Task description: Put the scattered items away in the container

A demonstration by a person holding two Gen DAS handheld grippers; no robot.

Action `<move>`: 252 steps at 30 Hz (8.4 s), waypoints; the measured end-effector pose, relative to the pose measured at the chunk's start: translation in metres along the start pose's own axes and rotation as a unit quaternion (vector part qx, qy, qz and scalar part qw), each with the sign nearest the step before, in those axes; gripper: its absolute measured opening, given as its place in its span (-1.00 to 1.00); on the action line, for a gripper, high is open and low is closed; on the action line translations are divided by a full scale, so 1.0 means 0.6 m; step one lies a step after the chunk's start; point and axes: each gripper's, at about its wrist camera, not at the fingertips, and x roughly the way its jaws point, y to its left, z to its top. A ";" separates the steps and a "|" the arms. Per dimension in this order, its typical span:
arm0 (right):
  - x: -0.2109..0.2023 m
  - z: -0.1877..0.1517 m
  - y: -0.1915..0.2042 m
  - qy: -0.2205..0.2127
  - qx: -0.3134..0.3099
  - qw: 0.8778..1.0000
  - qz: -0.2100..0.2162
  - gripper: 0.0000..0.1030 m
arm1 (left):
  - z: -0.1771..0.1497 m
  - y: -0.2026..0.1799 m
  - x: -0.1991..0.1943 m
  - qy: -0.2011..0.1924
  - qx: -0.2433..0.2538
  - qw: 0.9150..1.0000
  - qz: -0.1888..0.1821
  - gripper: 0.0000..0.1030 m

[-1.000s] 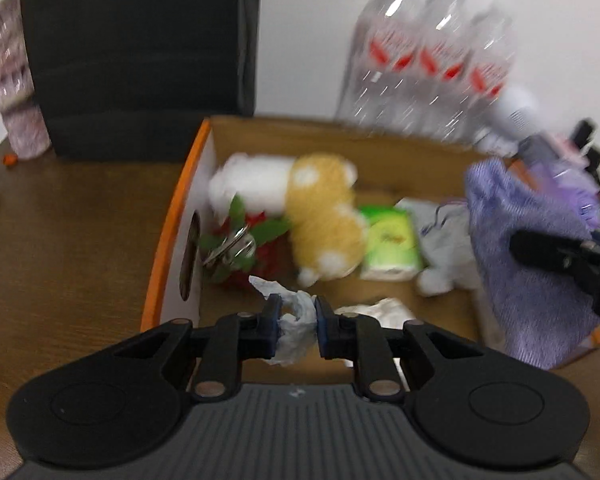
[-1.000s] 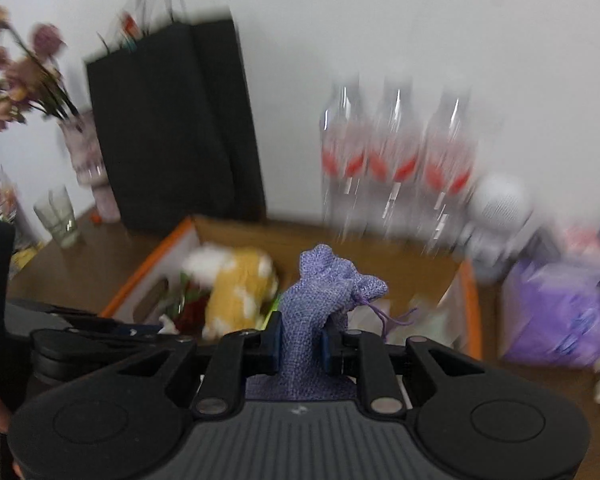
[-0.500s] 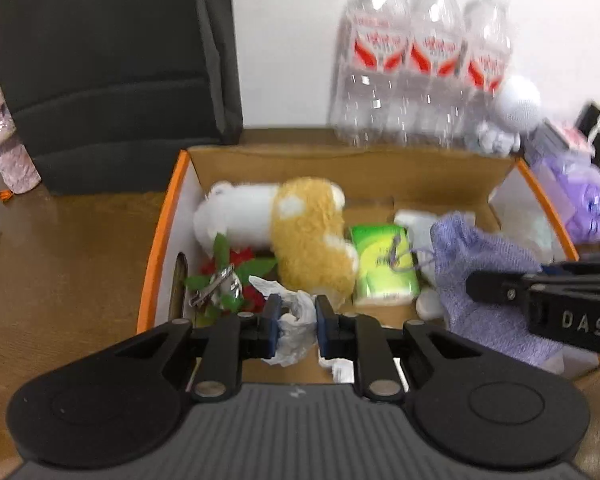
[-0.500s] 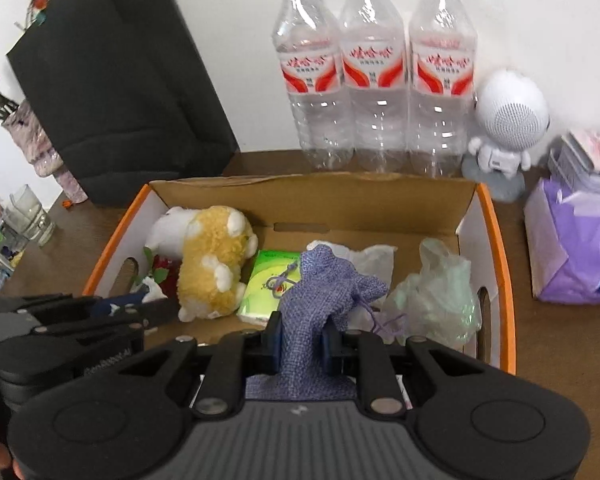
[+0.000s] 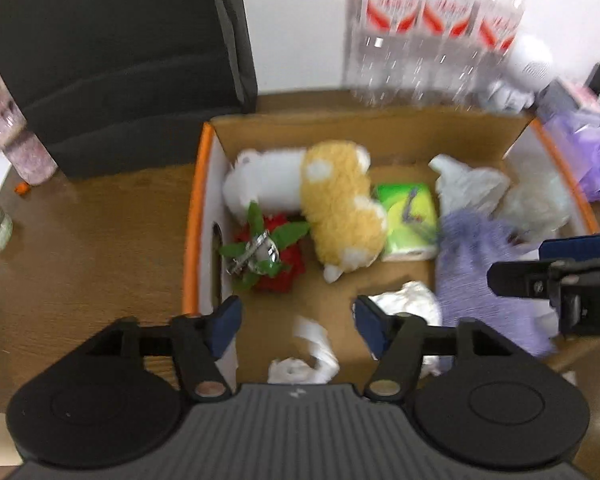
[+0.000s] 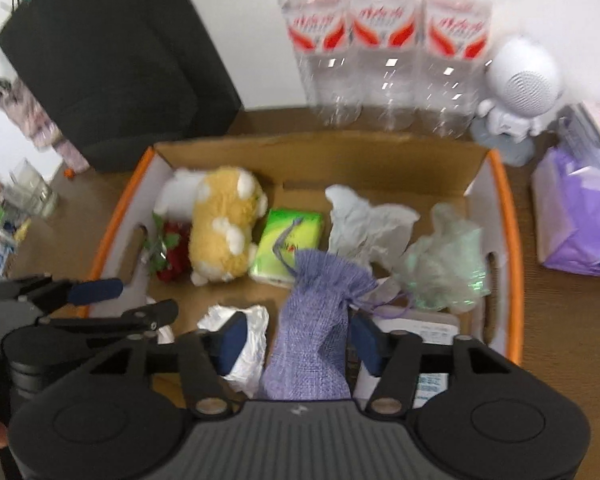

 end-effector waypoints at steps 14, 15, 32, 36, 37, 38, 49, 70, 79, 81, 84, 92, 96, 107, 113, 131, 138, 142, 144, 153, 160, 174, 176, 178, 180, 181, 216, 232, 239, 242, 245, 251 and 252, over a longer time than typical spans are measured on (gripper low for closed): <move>-0.198 -0.034 0.032 -0.039 0.025 0.997 -0.069 0.64 | -0.010 -0.005 -0.201 -0.035 -0.039 0.998 0.018 1.00; -0.212 -0.039 0.034 -0.044 0.025 0.996 -0.069 0.64 | -0.014 -0.007 -0.209 -0.039 -0.038 0.998 0.018 1.00; -0.267 -0.171 0.048 -0.191 -0.023 0.980 -0.057 0.74 | -0.180 -0.072 -0.269 -0.273 -0.009 0.960 0.062 1.00; -0.251 -0.221 0.050 -0.263 -0.043 0.961 -0.076 0.74 | -0.227 -0.081 -0.246 -0.333 -0.015 0.940 0.073 1.00; -0.247 -0.233 0.049 -0.278 -0.042 0.957 -0.076 0.74 | -0.242 -0.083 -0.242 -0.357 -0.020 0.931 0.074 1.00; -0.242 -0.249 0.045 -0.295 -0.039 0.952 -0.068 0.75 | -0.255 -0.084 -0.237 -0.375 -0.025 0.924 0.071 1.00; -0.167 -0.395 0.009 -0.354 -0.021 0.934 -0.047 0.80 | -0.409 -0.093 -0.189 -0.400 -0.030 0.915 0.052 1.00; -0.182 -0.799 0.060 -0.345 -0.087 0.933 -0.056 0.86 | -0.783 -0.107 -0.236 -0.425 -0.065 0.903 0.010 1.00; -0.166 -0.821 0.040 -0.328 -0.059 0.943 -0.016 0.87 | -0.801 -0.124 -0.197 -0.396 -0.025 0.917 0.033 1.00; -0.165 -0.823 0.035 -0.327 -0.044 0.944 -0.012 0.87 | -0.805 -0.124 -0.199 -0.398 -0.021 0.917 0.033 1.00; -0.163 -0.820 0.034 -0.327 -0.031 0.944 -0.018 0.87 | -0.805 -0.118 -0.207 -0.403 -0.026 0.914 0.025 1.00; -0.148 -0.692 0.060 -0.314 -0.098 0.943 -0.056 0.30 | -0.753 -0.074 -0.231 -0.377 -0.048 0.925 0.029 1.00; -0.108 -0.574 0.059 -0.305 -0.093 0.947 -0.029 0.15 | -0.692 -0.054 -0.231 -0.377 -0.042 0.924 0.040 1.00; 0.024 -0.410 0.046 -0.238 -0.086 0.965 -0.068 -0.44 | -0.530 -0.033 -0.163 -0.336 -0.029 0.941 0.019 1.00; 0.030 -0.403 0.038 -0.237 -0.118 0.962 -0.072 -0.72 | -0.451 -0.048 -0.109 -0.305 -0.014 0.952 -0.013 0.96; -0.049 -0.439 -0.054 -0.326 -0.096 0.936 -0.089 -0.72 | -0.291 -0.223 0.034 -0.246 0.064 0.966 -0.048 -0.17; -0.042 -0.441 -0.047 -0.309 -0.096 0.943 -0.070 -0.72 | -0.313 -0.208 0.011 -0.243 0.053 0.968 -0.042 -0.23; -0.043 -0.444 -0.043 -0.310 -0.099 0.943 -0.066 -0.72 | -0.363 -0.174 -0.039 -0.261 0.010 0.965 -0.020 -0.24; -0.052 -0.450 -0.035 -0.321 -0.108 0.939 -0.066 -0.72 | -0.400 -0.154 -0.066 -0.275 -0.017 0.961 -0.007 -0.24; -0.085 -0.501 0.034 -0.355 -0.139 0.922 -0.072 -0.72 | -0.543 -0.069 -0.167 -0.322 -0.090 0.941 0.054 -0.24; -0.158 -0.632 0.114 -0.394 -0.166 0.901 -0.072 -0.72 | -0.629 -0.079 -0.223 -0.362 -0.083 0.927 0.045 -0.24; -0.202 -0.843 0.104 -0.430 -0.125 0.890 -0.085 -0.71 | -0.792 -0.109 -0.270 -0.413 -0.065 0.908 0.010 -0.23; -0.198 -0.864 0.101 -0.424 -0.119 0.893 -0.088 -0.71 | -0.813 -0.116 -0.270 -0.406 -0.052 0.912 0.012 -0.23; -0.197 -0.880 0.097 -0.421 -0.109 0.897 -0.085 -0.71 | -0.832 -0.118 -0.267 -0.398 -0.046 0.916 0.011 -0.23; -0.196 -0.896 0.095 -0.418 -0.101 0.899 -0.081 -0.71 | -0.846 -0.116 -0.262 -0.390 -0.048 0.919 0.011 -0.23; -0.194 -0.901 0.096 -0.417 -0.101 0.900 -0.080 -0.71 | -0.852 -0.115 -0.259 -0.387 -0.049 0.921 0.011 -0.23; -0.192 -0.555 0.044 -0.437 -0.111 0.890 -0.071 -0.71 | -0.471 -0.065 -0.233 -0.416 -0.060 0.907 -0.001 -0.23; -0.046 -0.185 -0.025 -0.353 -0.056 0.932 -0.064 -0.71 | -0.162 -0.020 -0.057 -0.354 -0.095 0.930 -0.030 -0.23; -0.022 -0.118 -0.024 -0.327 -0.053 0.941 -0.064 -0.71 | -0.111 -0.015 -0.039 -0.347 -0.095 0.933 -0.018 -0.23; -0.022 -0.103 -0.021 -0.316 -0.052 0.945 -0.062 -0.71 | -0.104 -0.014 -0.045 -0.344 -0.077 0.936 -0.008 -0.22; -0.027 -0.089 -0.016 -0.293 -0.055 0.953 -0.057 -0.71 | -0.091 -0.005 -0.050 -0.319 -0.062 0.946 -0.009 -0.22; -0.034 -0.034 -0.017 -0.163 -0.018 0.986 -0.036 -0.71 | -0.037 0.028 -0.030 -0.140 -0.083 0.986 -0.031 -0.23; -0.030 -0.025 -0.020 -0.131 -0.009 0.991 -0.022 -0.71 | -0.031 0.032 -0.025 -0.119 -0.081 0.989 -0.041 -0.23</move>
